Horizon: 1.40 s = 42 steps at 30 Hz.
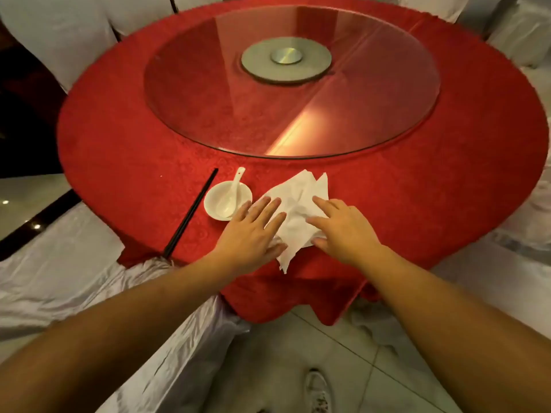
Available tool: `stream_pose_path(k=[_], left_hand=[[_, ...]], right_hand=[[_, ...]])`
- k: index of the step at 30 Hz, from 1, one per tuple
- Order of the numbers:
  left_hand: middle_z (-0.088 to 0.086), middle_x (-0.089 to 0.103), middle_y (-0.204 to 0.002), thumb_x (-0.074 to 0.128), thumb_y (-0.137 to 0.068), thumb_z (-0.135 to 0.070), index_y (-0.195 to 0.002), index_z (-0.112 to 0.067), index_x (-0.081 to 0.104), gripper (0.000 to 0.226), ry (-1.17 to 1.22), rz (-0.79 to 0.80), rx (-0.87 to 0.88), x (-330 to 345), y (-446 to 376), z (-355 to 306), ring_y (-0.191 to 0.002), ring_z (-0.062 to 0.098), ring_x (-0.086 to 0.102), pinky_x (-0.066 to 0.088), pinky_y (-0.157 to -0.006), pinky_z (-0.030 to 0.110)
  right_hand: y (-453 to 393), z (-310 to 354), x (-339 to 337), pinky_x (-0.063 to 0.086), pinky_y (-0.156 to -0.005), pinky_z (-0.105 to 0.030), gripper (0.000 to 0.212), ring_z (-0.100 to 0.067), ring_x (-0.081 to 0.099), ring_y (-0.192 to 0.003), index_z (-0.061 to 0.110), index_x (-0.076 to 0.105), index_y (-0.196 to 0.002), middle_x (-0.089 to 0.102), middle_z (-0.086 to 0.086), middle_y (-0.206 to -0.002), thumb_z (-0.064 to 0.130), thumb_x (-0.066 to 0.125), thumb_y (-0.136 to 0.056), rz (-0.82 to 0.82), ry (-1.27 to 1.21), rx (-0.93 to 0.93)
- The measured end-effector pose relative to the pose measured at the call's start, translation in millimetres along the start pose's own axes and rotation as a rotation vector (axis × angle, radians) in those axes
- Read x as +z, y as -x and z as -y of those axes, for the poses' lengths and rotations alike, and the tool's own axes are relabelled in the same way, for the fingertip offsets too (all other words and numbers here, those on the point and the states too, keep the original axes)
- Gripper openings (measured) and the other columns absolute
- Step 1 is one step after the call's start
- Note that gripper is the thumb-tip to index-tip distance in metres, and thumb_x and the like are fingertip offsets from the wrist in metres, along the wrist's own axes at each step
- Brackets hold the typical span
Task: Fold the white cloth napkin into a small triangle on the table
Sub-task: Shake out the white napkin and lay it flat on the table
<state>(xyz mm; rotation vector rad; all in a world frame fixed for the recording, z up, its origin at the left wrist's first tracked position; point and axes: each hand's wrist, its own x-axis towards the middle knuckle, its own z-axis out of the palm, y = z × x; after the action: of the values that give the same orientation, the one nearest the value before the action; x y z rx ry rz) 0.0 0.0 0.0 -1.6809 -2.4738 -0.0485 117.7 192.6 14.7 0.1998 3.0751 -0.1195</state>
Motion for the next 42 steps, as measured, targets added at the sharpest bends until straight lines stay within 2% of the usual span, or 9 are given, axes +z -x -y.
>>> stream_pose_path(k=[4, 8, 13, 19, 23, 27, 32, 36, 42], left_hand=[[0.014, 0.04, -0.149, 0.053, -0.082, -0.062, -0.131, -0.012, 0.054, 0.07, 0.021, 0.051, 0.006, 24.4, -2.1, -6.4, -0.139, 0.032, 0.032, 0.03, -0.11, 0.055], [0.015, 0.042, -0.147, 0.051, -0.077, -0.07, -0.123, -0.011, 0.057, 0.075, 0.033, 0.049, -0.003, 33.4, -7.8, -8.1, -0.139, 0.033, 0.033, 0.03, -0.108, 0.058], [0.016, 0.053, -0.138, 0.062, -0.073, -0.048, -0.104, -0.008, 0.066, 0.051, 0.055, 0.012, -0.004, 27.6, -19.6, -7.6, -0.133, 0.035, 0.041, 0.035, -0.104, 0.058], [0.008, 0.069, -0.093, 0.056, -0.08, -0.025, -0.082, -0.009, 0.068, 0.021, 0.077, -0.098, 0.016, 0.7, -32.7, -0.2, -0.098, 0.029, 0.061, 0.047, -0.086, 0.043], [0.005, 0.067, -0.082, 0.057, -0.088, -0.025, -0.083, -0.01, 0.067, 0.019, 0.089, -0.154, -0.01, -24.5, -38.5, 2.5, -0.078, 0.027, 0.061, 0.048, -0.07, 0.04], [0.007, 0.065, -0.071, 0.067, -0.086, -0.024, -0.079, -0.008, 0.068, 0.018, 0.109, -0.226, -0.004, -58.4, -43.2, 5.4, -0.063, 0.029, 0.061, 0.045, -0.054, 0.036], [0.006, 0.066, -0.069, 0.073, -0.082, -0.024, -0.078, -0.01, 0.071, 0.015, 0.104, -0.331, 0.014, -105.8, -48.4, 8.2, -0.06, 0.029, 0.062, 0.045, -0.043, 0.033], [0.007, 0.067, -0.072, 0.068, -0.086, -0.024, -0.081, -0.008, 0.07, 0.017, 0.119, -0.41, 0.013, -143.6, -55.1, 9.5, -0.064, 0.03, 0.062, 0.047, -0.043, 0.035], [0.005, 0.068, -0.08, 0.061, -0.091, -0.029, -0.093, -0.012, 0.073, 0.021, 0.113, -0.534, -0.038, -195.5, -62.6, 19.1, -0.071, 0.026, 0.064, 0.05, -0.05, 0.038]], right_hand=[[-9.7, -3.3, 20.7, 0.037, -0.094, -0.04, 0.036, -0.028, 0.034, -0.134, 0.027, 0.065, -0.119, 0.033, -0.007, -0.154, 0.033, 0.06, -0.084, 0.019, 0.035, -0.025], [-17.4, -8.6, 27.4, 0.04, -0.085, -0.041, 0.02, -0.031, 0.047, -0.124, 0.021, 0.075, -0.096, 0.053, -0.008, -0.141, 0.024, 0.062, -0.082, -0.078, -0.003, -0.008], [-24.1, -11.5, 22.4, 0.046, -0.073, -0.042, 0.009, -0.035, 0.059, -0.105, 0.015, 0.077, -0.082, 0.068, -0.011, -0.118, 0.019, 0.07, -0.078, -0.183, -0.032, -0.034], [-28.5, -17.9, 2.1, 0.039, -0.075, -0.037, 0.022, -0.028, 0.055, -0.102, 0.016, 0.072, -0.097, 0.068, -0.004, -0.11, 0.027, 0.054, -0.092, -0.209, 0.002, 0.014], [-27.8, -17.1, -15.9, 0.036, -0.073, -0.036, 0.025, -0.027, 0.056, -0.094, 0.016, 0.067, -0.097, 0.067, -0.002, -0.097, 0.028, 0.044, -0.095, -0.228, -0.003, 0.091], [-24.0, -14.7, -38.3, 0.037, -0.074, -0.037, 0.023, -0.027, 0.057, -0.091, 0.016, 0.065, -0.099, 0.067, -0.003, -0.097, 0.025, 0.044, -0.095, -0.285, -0.014, 0.15], [-23.5, -9.5, -72.2, 0.032, -0.069, -0.037, 0.017, -0.032, 0.058, -0.087, 0.013, 0.064, -0.098, 0.068, -0.007, -0.09, 0.016, 0.049, -0.091, -0.393, -0.04, 0.176], [-22.2, -10.5, -99.4, 0.027, -0.058, -0.033, 0.015, -0.035, 0.058, -0.076, 0.01, 0.065, -0.092, 0.066, -0.011, -0.08, 0.008, 0.052, -0.085, -0.514, -0.071, 0.247], [-8.3, -28.4, -124.1, 0.04, -0.057, -0.035, 0.016, -0.032, 0.058, -0.079, 0.013, 0.062, -0.092, 0.066, -0.006, -0.086, 0.016, 0.046, -0.088, -0.521, -0.144, 0.463]])
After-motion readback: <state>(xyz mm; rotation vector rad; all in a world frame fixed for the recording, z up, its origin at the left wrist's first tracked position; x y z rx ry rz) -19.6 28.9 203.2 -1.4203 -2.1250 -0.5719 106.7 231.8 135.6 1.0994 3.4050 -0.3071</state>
